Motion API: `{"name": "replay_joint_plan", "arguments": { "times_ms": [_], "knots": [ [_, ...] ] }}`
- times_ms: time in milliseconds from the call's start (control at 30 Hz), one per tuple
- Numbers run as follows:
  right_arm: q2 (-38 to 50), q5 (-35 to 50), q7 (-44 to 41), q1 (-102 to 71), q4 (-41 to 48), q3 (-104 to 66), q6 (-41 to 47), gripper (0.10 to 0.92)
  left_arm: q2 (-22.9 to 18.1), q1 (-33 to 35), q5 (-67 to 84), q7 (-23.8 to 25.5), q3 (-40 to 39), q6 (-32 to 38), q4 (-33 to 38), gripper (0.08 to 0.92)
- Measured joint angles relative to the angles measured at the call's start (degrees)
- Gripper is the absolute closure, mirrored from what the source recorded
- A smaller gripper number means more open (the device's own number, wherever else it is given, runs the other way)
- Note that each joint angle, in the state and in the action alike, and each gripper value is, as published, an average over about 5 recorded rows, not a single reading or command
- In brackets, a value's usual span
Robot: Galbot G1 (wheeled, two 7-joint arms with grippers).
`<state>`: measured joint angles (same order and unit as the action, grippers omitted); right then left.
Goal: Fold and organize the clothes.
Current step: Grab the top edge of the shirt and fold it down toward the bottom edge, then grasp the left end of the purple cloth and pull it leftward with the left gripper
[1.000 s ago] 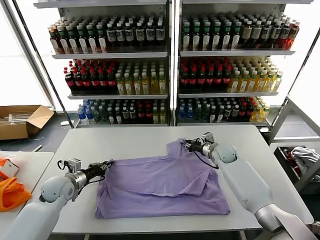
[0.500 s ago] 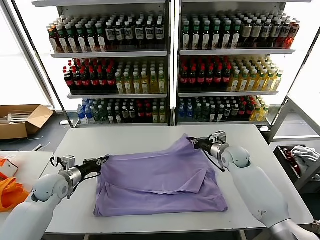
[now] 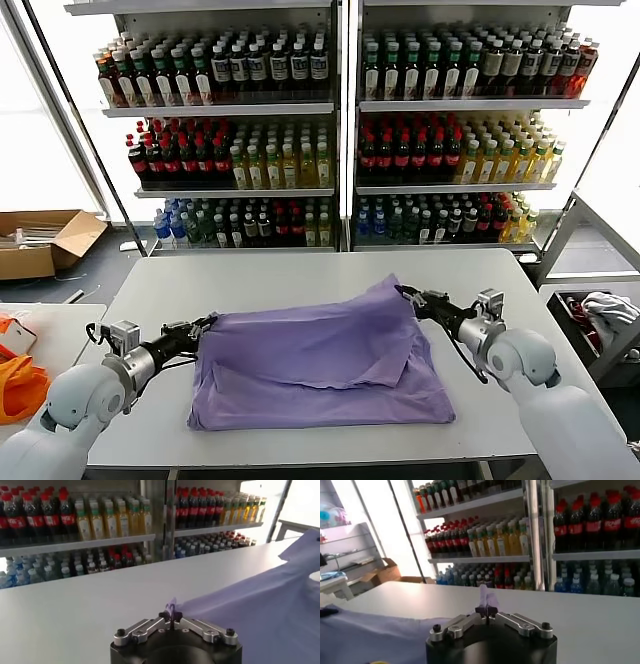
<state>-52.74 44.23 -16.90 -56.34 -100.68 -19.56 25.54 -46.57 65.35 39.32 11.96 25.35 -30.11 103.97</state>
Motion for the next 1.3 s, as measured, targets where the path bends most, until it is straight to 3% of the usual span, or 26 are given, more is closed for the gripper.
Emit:
{"name": "replay_joint_plan", "arguments": {
  "times_ms": [467, 567, 1000, 1300],
  "knots": [
    [1.0, -3.0, 0.1, -20.2, -11.4, -8.5, -3.1, 0.915, -1.3, 15.3, -6.9, -1.4, 4.2, -1.0, 11.2, 0.897],
    [1.1, -3.6, 0.3, -22.3, -12.1, -9.5, -4.1, 0.863, -1.7, 17.5, -8.9, -1.6, 4.8, -1.1, 12.4, 0.871],
    [-1.8, -6.9, 1.3, -29.9, -16.9, -18.5, -9.7, 0.492, -1.9, 22.5, -10.8, -2.9, 10.5, -1.1, 16.5, 0.505],
    [-9.0, -11.9, 2.1, -36.0, -18.9, -26.2, -18.8, 0.243, -6.0, 24.7, -8.3, -9.4, 11.7, 1.4, 20.1, 0.24]
  ]
}}
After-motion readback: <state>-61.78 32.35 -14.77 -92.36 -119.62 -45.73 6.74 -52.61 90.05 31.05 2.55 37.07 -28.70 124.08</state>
